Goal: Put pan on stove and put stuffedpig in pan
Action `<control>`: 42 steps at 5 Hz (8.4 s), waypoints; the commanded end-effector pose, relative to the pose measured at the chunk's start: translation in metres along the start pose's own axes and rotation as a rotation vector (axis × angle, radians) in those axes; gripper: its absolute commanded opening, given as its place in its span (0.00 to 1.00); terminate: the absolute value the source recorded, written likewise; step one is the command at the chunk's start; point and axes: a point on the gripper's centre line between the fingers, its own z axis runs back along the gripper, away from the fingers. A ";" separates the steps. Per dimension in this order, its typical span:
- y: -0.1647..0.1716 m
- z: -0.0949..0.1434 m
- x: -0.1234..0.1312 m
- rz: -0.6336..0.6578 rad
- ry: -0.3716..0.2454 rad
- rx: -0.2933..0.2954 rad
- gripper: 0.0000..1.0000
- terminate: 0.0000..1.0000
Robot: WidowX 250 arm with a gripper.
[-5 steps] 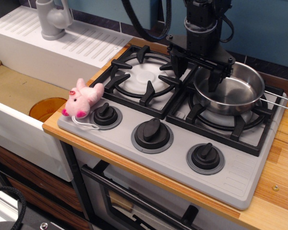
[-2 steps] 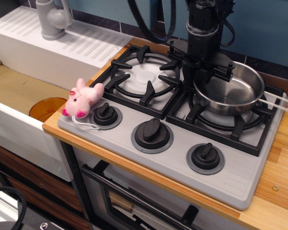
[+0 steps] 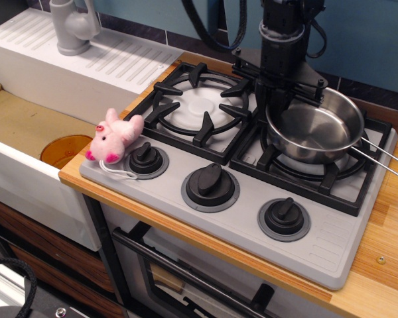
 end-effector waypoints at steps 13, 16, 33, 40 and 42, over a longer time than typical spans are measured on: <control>0.145 0.038 0.017 -0.133 0.014 0.072 1.00 0.00; 0.136 0.078 0.013 -0.136 0.074 0.119 1.00 0.00; 0.146 0.008 -0.085 -0.039 -0.039 0.176 0.00 0.00; 0.122 0.085 0.005 -0.060 0.073 0.259 0.00 0.00; 0.121 0.078 0.015 -0.100 0.043 0.234 1.00 0.00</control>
